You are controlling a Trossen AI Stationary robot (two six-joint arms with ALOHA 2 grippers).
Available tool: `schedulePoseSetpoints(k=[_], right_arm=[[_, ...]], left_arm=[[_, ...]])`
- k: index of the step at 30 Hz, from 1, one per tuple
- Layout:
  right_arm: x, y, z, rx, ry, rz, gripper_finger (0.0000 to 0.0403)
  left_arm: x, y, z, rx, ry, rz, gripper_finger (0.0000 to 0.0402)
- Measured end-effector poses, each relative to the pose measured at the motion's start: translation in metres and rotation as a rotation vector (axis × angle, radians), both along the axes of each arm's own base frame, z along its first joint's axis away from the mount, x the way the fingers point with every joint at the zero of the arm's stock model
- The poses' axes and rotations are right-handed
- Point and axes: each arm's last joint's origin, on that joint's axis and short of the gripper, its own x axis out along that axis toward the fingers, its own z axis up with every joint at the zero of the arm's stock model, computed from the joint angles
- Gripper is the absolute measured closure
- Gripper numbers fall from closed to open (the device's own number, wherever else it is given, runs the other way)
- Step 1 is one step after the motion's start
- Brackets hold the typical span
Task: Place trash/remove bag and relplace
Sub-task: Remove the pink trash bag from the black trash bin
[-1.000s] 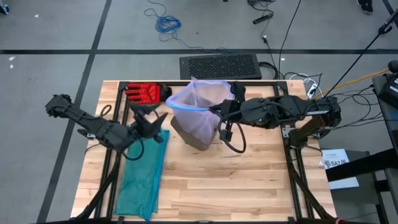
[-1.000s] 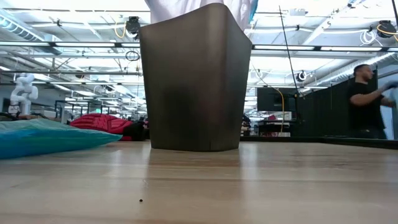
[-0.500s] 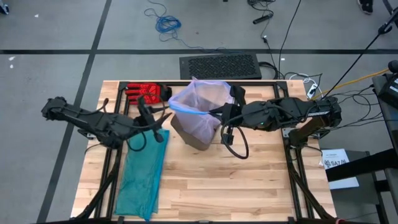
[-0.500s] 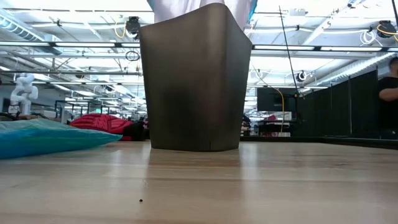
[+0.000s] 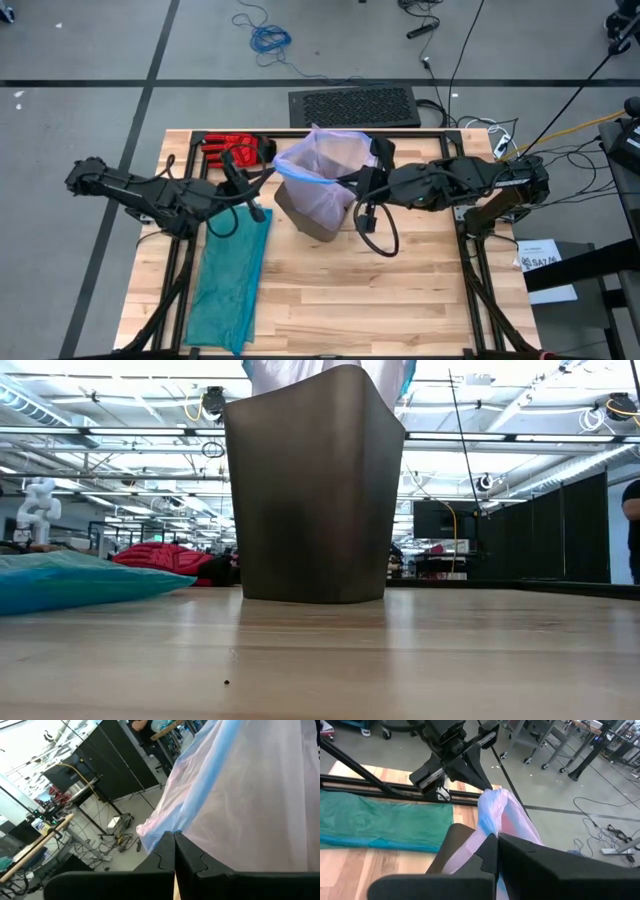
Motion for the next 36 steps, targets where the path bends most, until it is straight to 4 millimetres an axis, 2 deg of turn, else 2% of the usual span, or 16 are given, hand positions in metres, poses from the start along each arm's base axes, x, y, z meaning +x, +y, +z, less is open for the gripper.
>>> schedulePoseSetpoints(k=[5, 10, 14, 19, 24, 36], right_arm=[[0.000, -0.003, -0.002, 0.003, 0.018, -0.019, 0.0403], [0.000, -0.003, -0.002, 0.005, 0.016, -0.020, 0.0403], [0.000, -0.003, -0.002, 0.003, 0.017, -0.019, 0.0403], [0.000, -0.003, -0.002, 0.002, 0.017, -0.019, 0.0403], [0.000, -0.003, -0.002, 0.000, 0.019, -0.016, 0.0403], [0.000, -0.003, -0.002, -0.002, 0.020, -0.012, 0.0403]], left_arm=[[-0.002, -0.004, 0.001, 0.001, -0.002, -0.021, 0.0401], [0.000, -0.007, -0.005, 0.040, 0.065, -0.029, 0.0394], [0.005, -0.008, -0.009, 0.084, 0.113, -0.028, 0.0364], [0.004, -0.006, -0.009, 0.127, 0.126, 0.097, 0.0318], [0.003, -0.005, -0.008, 0.136, 0.113, 0.142, 0.0288], [0.015, -0.013, -0.013, 0.116, 0.113, 0.041, 0.0282]])
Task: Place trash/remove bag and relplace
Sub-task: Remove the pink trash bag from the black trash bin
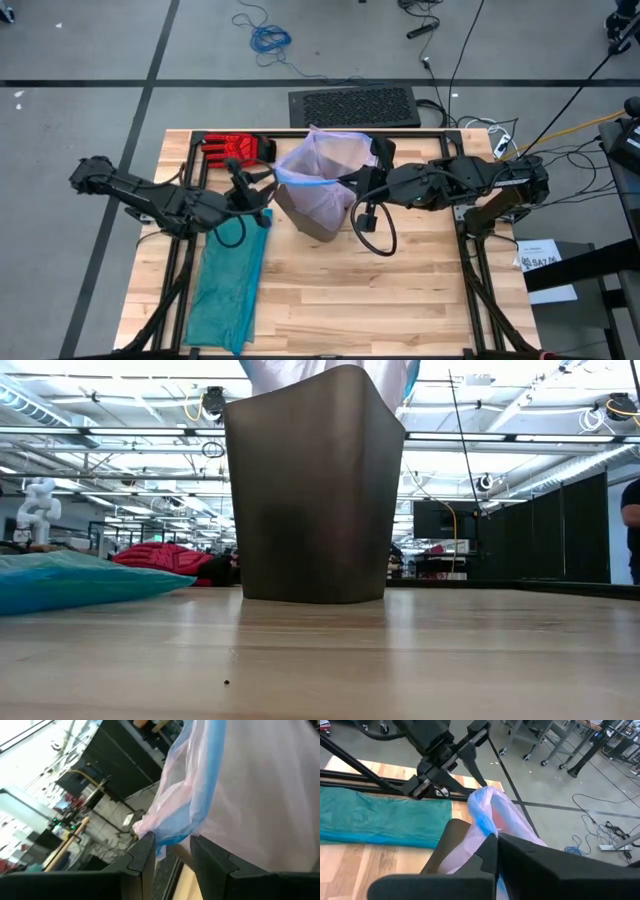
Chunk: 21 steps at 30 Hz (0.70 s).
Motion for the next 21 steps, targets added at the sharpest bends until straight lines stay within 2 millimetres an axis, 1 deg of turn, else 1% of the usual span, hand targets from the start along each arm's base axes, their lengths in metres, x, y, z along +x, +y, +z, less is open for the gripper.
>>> schedulePoseSetpoints(k=[2, 4, 8, 9, 15, 21], right_arm=[[0.000, 0.000, 0.000, 0.000, 0.000, 0.001, 0.0403], [0.000, 0.000, 0.000, 0.000, 0.000, 0.000, 0.0403], [0.000, 0.000, 0.000, -0.001, 0.003, 0.001, 0.0403], [0.000, 0.000, -0.001, -0.003, 0.008, 0.000, 0.0403], [-0.001, -0.012, -0.005, -0.011, 0.056, -0.044, 0.0403], [0.002, -0.036, -0.008, -0.012, 0.086, -0.120, 0.0403]], left_arm=[[0.003, 0.000, -0.001, 0.005, -0.002, 0.022, 0.0290], [0.004, 0.000, -0.002, 0.006, -0.008, 0.036, 0.0310], [0.005, -0.001, -0.002, 0.011, -0.009, 0.035, 0.0383], [0.005, -0.001, -0.001, 0.011, -0.010, 0.033, 0.0391], [-0.004, -0.009, 0.004, 0.003, -0.035, -0.011, 0.0400], [-0.015, -0.019, 0.010, -0.009, -0.058, -0.074, 0.0400]])
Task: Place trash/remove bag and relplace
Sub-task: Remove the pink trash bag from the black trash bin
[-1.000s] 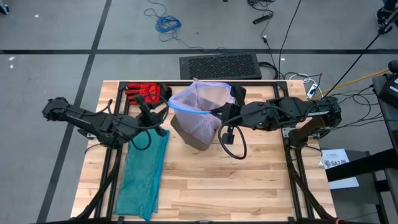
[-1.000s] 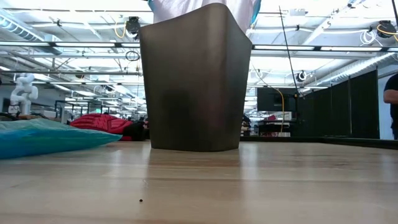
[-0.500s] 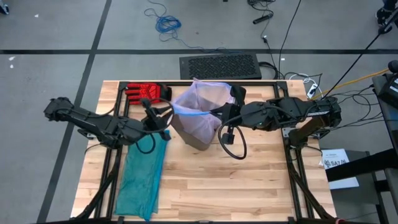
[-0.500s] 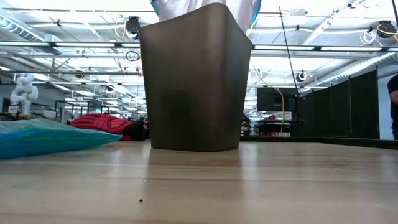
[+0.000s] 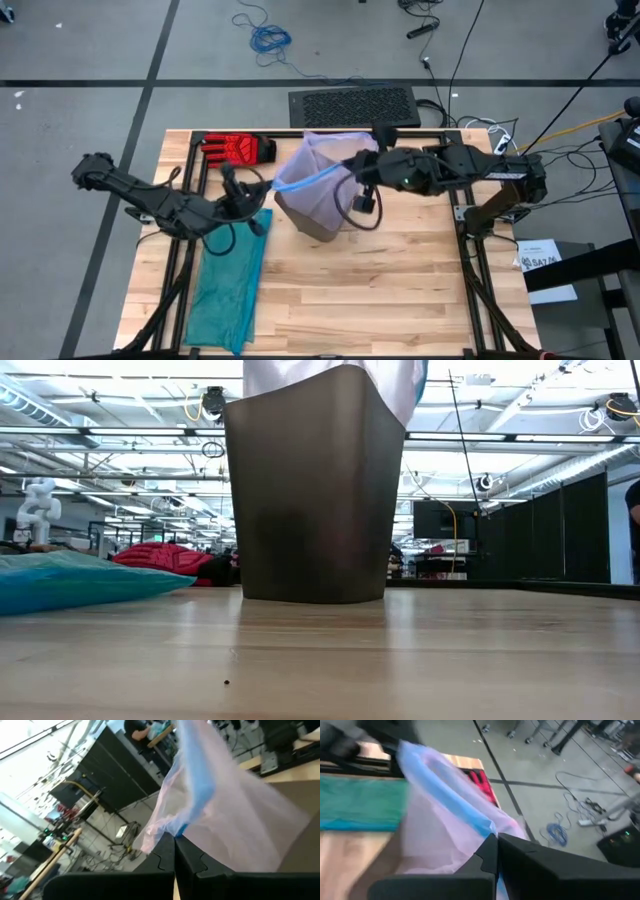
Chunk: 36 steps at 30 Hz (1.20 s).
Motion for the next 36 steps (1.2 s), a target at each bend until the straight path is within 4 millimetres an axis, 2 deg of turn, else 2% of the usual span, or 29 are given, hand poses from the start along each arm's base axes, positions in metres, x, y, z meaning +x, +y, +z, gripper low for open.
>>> schedulePoseSetpoints(k=[3, 11, 14, 16, 19, 24, 27, 32, 36], right_arm=[[0.003, -0.016, -0.007, 0.006, 0.026, -0.037, 0.0403], [0.020, -0.075, -0.042, 0.172, 0.038, 0.046, 0.0403], [0.023, -0.092, -0.040, 0.225, -0.034, 0.114, 0.0403], [0.022, -0.096, -0.034, 0.233, -0.079, 0.120, 0.0397], [0.020, -0.088, -0.016, 0.211, -0.123, 0.157, 0.0373], [0.016, -0.051, 0.007, 0.155, -0.143, 0.320, 0.0303], [0.012, -0.032, 0.016, 0.117, -0.137, 0.339, 0.0260], [0.000, -0.009, 0.025, 0.061, -0.091, 0.297, 0.0211], [-0.004, 0.014, 0.022, 0.142, -0.067, 0.332, 0.0198]], left_arm=[[-0.004, -0.004, 0.002, -0.004, -0.007, -0.026, 0.0401], [-0.008, -0.014, 0.001, -0.007, -0.002, -0.078, 0.0401], [-0.009, -0.017, 0.001, -0.024, -0.015, -0.091, 0.0401], [-0.010, -0.018, 0.001, -0.049, -0.029, -0.100, 0.0401], [-0.011, -0.021, 0.001, -0.080, -0.044, -0.120, 0.0401], [-0.011, -0.022, 0.002, -0.085, -0.050, -0.129, 0.0401], [-0.011, -0.022, 0.002, -0.089, -0.056, -0.129, 0.0401], [-0.011, -0.022, 0.003, -0.124, -0.070, -0.124, 0.0401], [-0.013, -0.021, 0.014, -0.138, -0.090, -0.124, 0.0401]])
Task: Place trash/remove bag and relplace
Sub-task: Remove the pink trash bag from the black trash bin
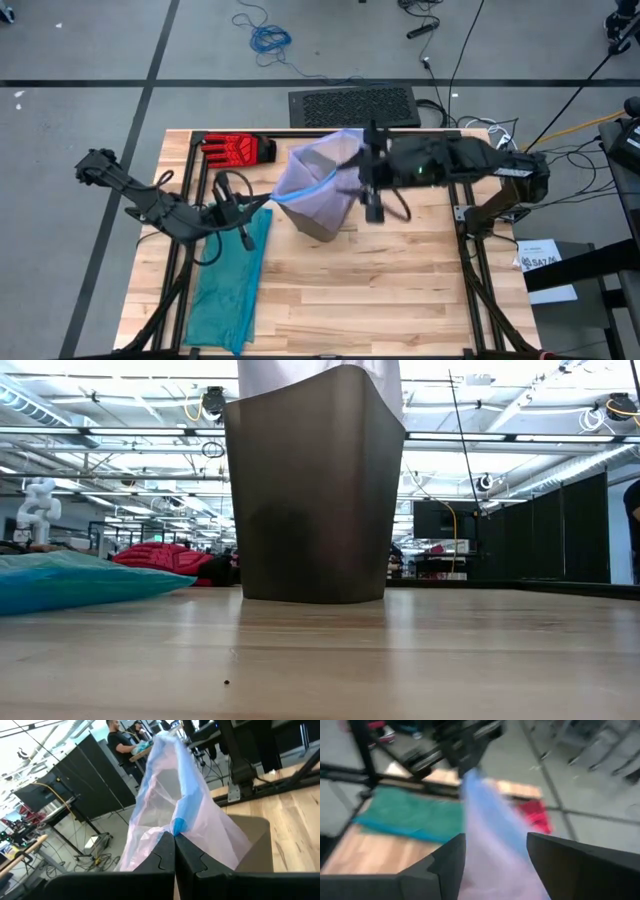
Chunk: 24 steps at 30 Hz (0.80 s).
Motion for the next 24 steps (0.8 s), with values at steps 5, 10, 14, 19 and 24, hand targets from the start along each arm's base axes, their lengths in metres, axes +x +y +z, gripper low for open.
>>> schedulePoseSetpoints(k=[5, 10, 14, 19, 24], right_arm=[[0.016, 0.042, -0.042, -0.012, 0.155, 0.054, 0.0237], [0.038, 0.071, -0.095, -0.061, 0.247, 0.030, 0.0273], [0.054, 0.068, -0.133, -0.126, 0.340, -0.087, 0.0261], [0.072, 0.056, -0.156, -0.106, 0.404, -0.159, 0.0243], [0.067, 0.045, -0.162, -0.084, 0.524, -0.131, 0.0307]], left_arm=[[-0.001, 0.001, 0.009, -0.012, -0.020, 0.000, 0.0401], [-0.001, 0.001, 0.010, -0.013, -0.022, 0.002, 0.0401], [-0.001, 0.001, 0.010, -0.014, -0.022, 0.002, 0.0402], [-0.001, 0.002, 0.010, -0.013, -0.023, 0.014, 0.0402], [-0.001, 0.003, 0.010, -0.013, -0.023, 0.016, 0.0402]])
